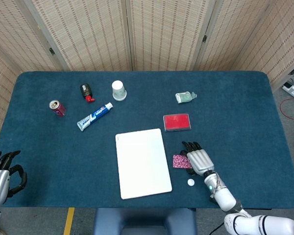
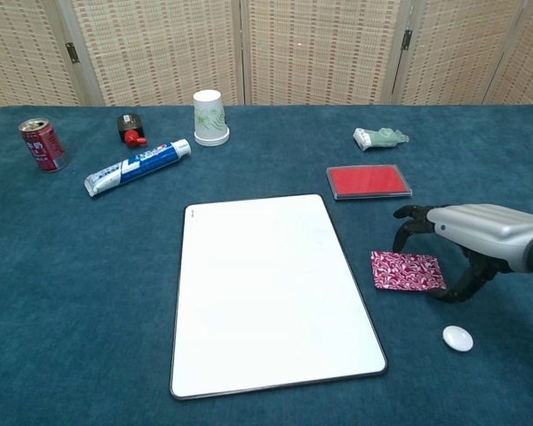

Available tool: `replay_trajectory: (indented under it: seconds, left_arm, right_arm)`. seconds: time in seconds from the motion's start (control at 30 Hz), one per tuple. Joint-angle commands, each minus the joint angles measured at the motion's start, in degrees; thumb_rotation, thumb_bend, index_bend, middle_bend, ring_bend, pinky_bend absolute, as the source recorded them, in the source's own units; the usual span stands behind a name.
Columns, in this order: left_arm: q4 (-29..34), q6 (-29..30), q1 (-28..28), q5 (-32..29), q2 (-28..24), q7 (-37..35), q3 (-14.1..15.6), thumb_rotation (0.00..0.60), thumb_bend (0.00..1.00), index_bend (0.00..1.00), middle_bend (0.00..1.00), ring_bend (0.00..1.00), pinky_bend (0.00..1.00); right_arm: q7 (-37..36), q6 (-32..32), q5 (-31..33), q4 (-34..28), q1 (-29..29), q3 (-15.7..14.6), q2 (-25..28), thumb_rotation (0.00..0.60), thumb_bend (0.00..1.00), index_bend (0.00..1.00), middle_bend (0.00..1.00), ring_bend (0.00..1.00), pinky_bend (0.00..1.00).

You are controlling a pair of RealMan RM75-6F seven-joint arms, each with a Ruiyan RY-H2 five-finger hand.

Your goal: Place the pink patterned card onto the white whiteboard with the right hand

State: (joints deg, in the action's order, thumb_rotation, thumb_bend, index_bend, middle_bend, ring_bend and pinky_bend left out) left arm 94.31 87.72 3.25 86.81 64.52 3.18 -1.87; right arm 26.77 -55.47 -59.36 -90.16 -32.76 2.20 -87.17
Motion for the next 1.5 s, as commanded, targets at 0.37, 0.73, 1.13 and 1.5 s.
replay_trajectory:
  seconds: [0.37,0.73,1.13,1.5]
  left_arm:
    - [0.5,0.6,-0.4,0.1,-0.5,0.1,0.0,0.600,0.18,0.22,0.18,0.16,0.00]
    - [0.7,1.0,-0.9,0.1,-0.8,0.2,0.2,0.600,0.18,0.22,0.18,0.16,0.00]
    - [1.1,0.4,-0.6,-0.2,-0.9,0.8,-0.1,0.600,0.18,0.22,0.18,0.16,0.00]
    - [1.8,-0.2,0.1,0.3,-0.8,1.4,-0.3,0.600,0.18,0.22,0.18,0.16,0.00]
  right_arm:
    - [6.2,1.2,0.8,-5.3,-5.4,3.2,-1.6,0.600,0.35,0.31,0.06,0.00,0.00]
    - [16.5,2.6,5.9,-4.2,-13.7,5.8,-6.9,0.600,0.35,0.27,0.05,0.00,0.00]
    - [10.7,-0.2,-0.3,-8.8,-10.2,0.2,0.5,0.600,0.35,0.03,0.04,0.03,0.00]
    - [-4.1,-8.8,-21.4,-10.4,0.4,-11.3,12.9,0.600,0.35,0.25,0.10,0.02,0.00]
